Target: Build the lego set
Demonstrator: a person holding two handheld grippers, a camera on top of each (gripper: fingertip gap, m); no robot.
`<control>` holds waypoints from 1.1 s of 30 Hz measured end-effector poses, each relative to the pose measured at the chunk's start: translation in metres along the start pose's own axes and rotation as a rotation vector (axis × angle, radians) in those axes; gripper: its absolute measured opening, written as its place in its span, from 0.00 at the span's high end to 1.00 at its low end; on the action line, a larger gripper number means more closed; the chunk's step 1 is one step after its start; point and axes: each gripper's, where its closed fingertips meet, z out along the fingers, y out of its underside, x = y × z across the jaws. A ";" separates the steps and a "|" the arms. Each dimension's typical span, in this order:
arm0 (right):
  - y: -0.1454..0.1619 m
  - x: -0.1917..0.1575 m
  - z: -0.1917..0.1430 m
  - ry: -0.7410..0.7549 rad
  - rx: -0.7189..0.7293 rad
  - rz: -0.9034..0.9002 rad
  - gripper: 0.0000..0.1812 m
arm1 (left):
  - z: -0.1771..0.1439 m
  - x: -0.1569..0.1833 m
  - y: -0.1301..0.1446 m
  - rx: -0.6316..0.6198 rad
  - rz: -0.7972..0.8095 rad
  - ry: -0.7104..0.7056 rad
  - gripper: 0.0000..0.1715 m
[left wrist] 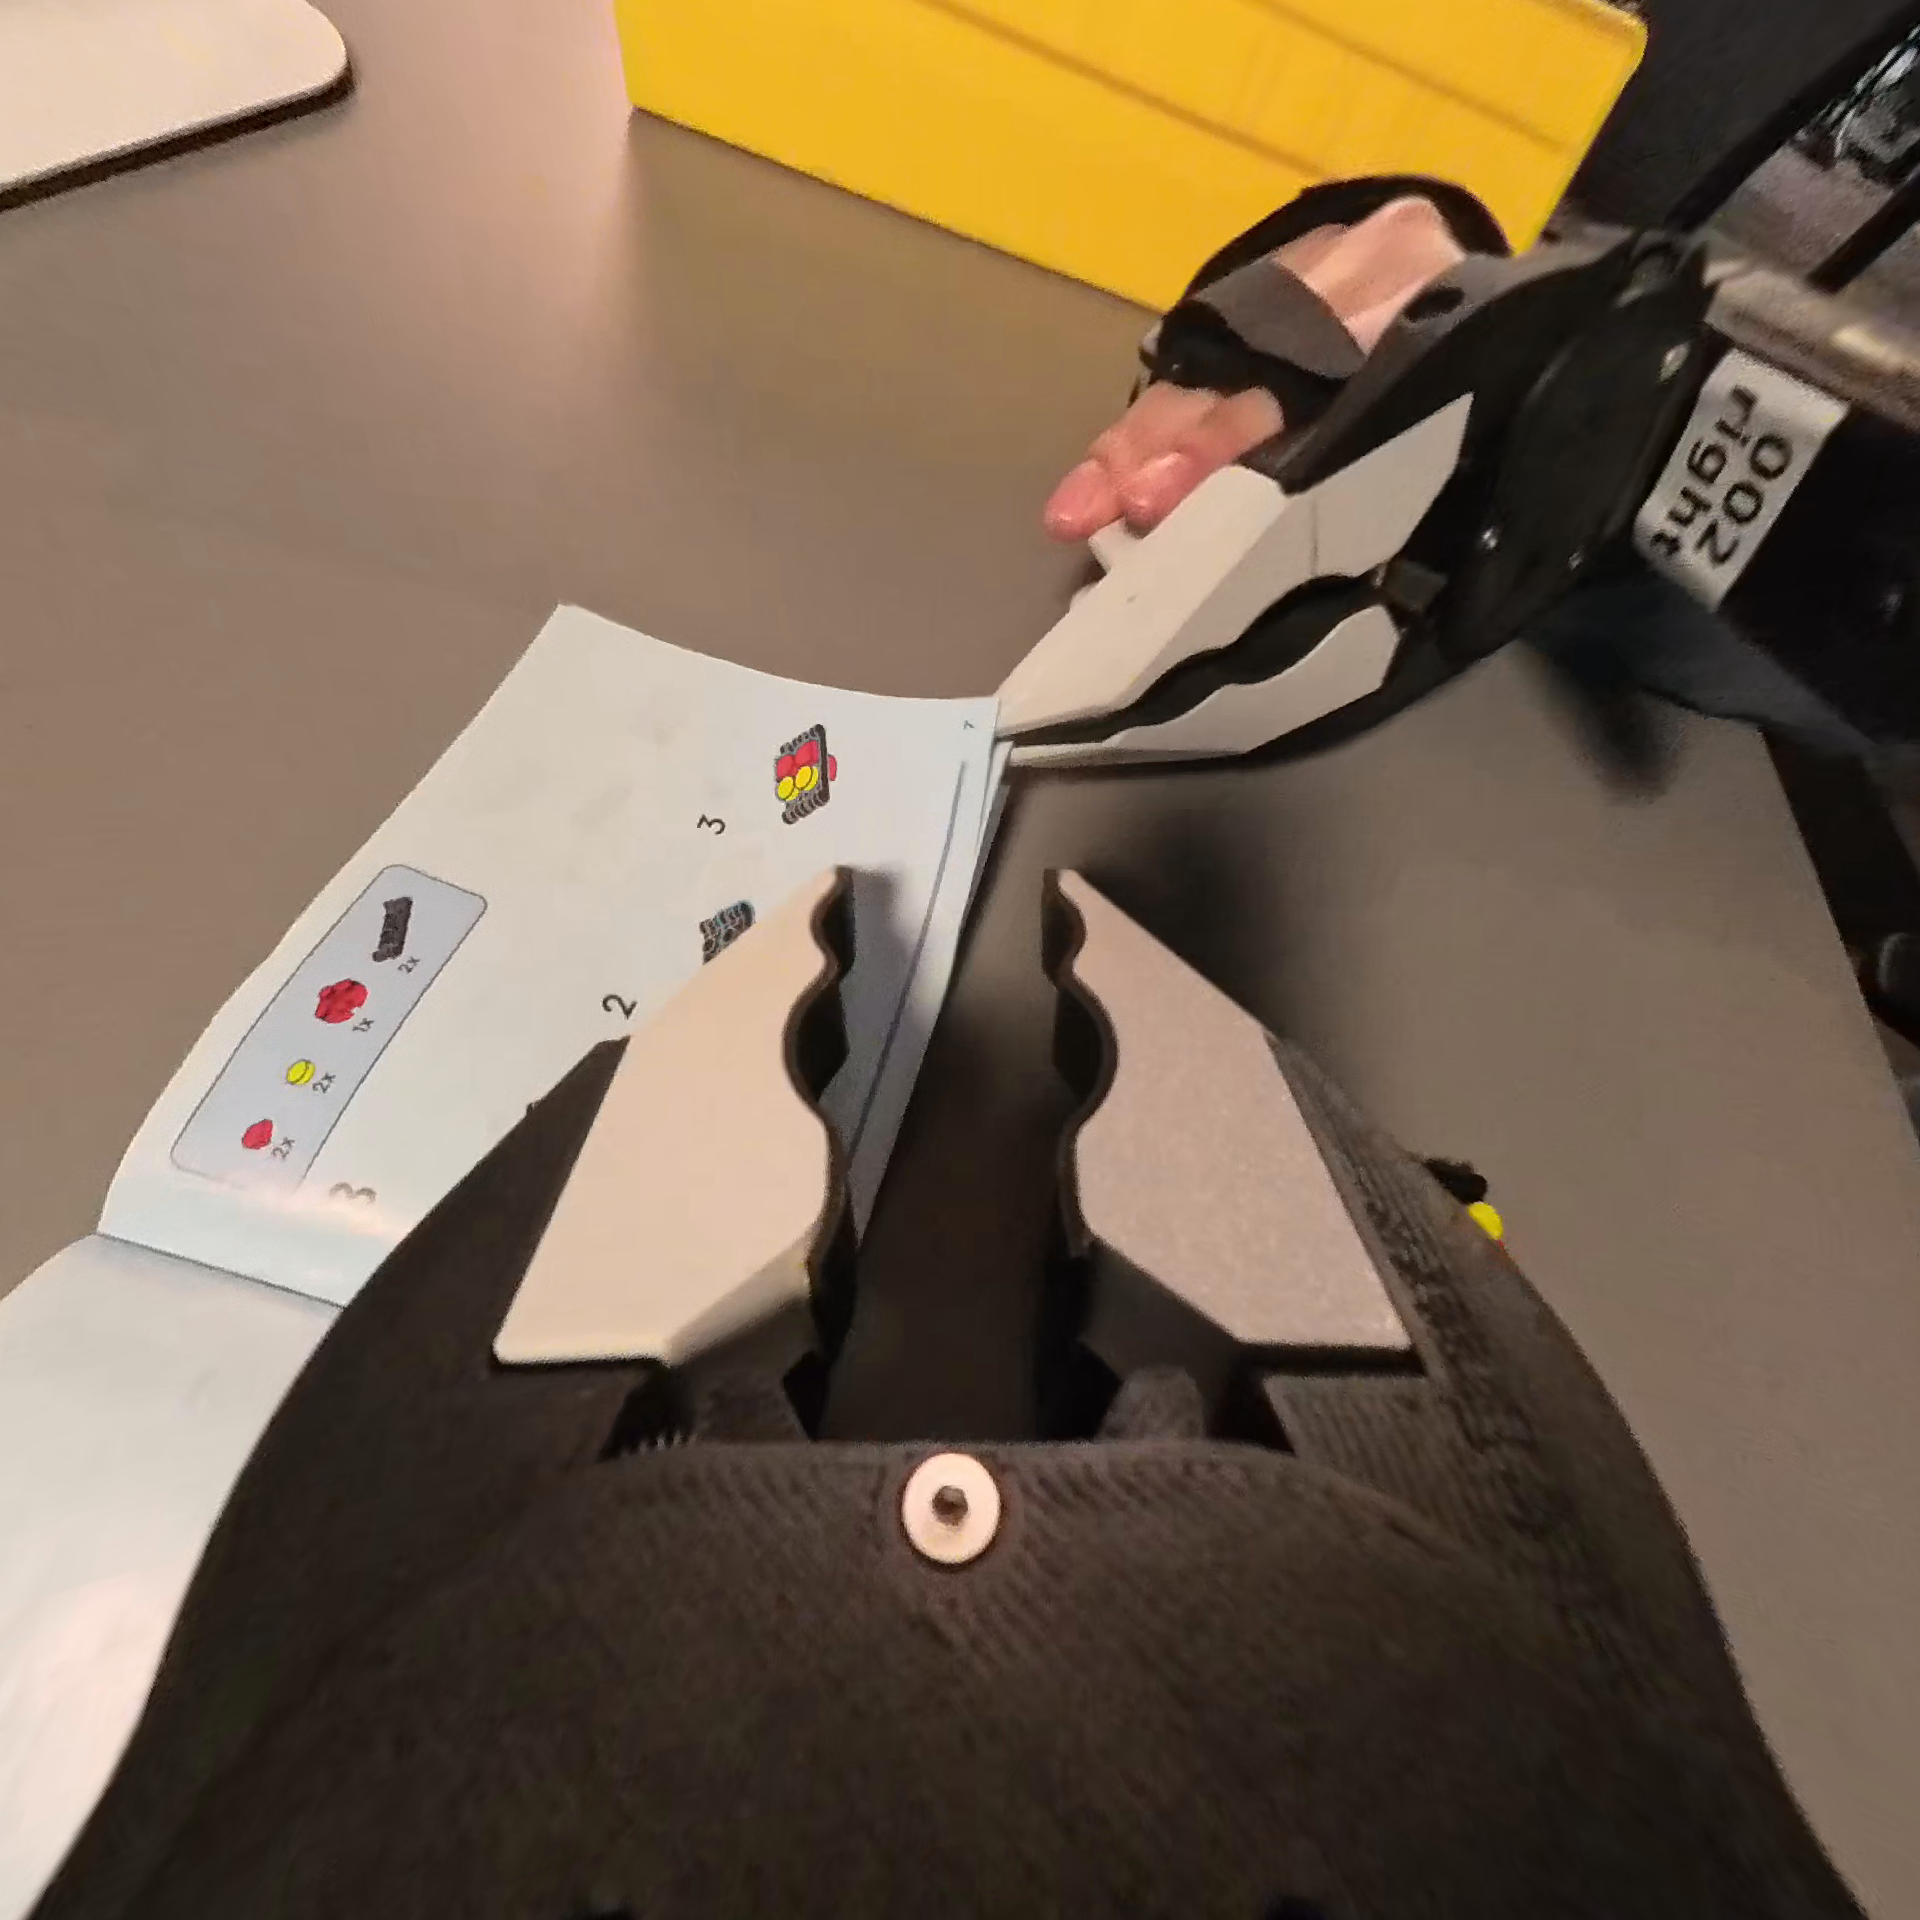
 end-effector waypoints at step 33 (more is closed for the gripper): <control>-0.012 -0.011 -0.008 -0.090 0.065 0.027 0.97 | -0.008 0.003 -0.037 0.175 0.009 -0.001 1.00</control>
